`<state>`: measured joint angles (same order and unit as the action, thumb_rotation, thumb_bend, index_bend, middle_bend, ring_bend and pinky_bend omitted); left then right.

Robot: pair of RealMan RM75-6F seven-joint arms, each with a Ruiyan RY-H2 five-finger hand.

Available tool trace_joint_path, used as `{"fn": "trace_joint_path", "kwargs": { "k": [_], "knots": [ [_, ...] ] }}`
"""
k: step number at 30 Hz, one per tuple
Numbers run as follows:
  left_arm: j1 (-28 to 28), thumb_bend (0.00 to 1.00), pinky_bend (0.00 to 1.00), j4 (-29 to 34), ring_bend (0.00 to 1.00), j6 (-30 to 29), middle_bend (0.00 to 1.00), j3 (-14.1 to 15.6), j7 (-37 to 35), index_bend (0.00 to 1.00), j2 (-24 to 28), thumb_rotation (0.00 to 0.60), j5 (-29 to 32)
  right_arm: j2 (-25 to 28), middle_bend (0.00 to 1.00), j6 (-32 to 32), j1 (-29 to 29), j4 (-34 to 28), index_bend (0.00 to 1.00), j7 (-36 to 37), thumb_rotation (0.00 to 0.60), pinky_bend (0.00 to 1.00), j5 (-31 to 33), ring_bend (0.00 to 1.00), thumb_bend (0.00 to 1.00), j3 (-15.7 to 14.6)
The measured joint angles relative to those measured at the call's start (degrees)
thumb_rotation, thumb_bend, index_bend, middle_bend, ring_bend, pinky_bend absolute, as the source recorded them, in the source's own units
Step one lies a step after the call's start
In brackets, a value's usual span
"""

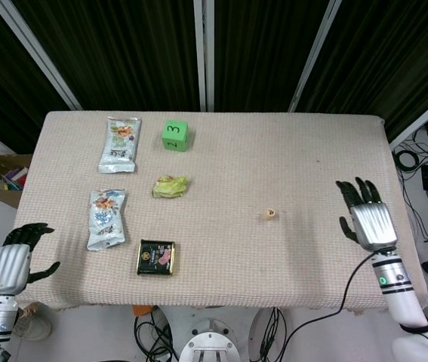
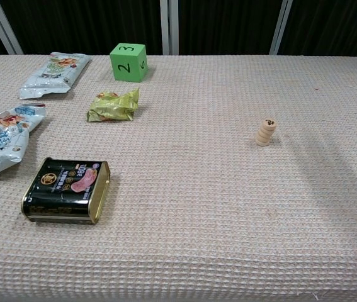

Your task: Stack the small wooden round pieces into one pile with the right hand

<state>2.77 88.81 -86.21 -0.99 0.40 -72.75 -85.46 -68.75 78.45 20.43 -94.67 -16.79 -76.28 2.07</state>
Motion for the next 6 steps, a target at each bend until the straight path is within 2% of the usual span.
{"fn": "trace_joint_path", "kwargs": {
  "k": [6],
  "knots": [
    [-0.4, 0.15, 0.19, 2.1, 0.16, -1.8, 0.21, -0.4, 2.2, 0.29, 0.6, 0.6, -0.9, 4.2, 0.13, 9.6, -9.8, -1.0, 0.07, 8.5, 0.6, 0.09, -3.9, 0.0, 0.39, -4.1]
  ]
}}
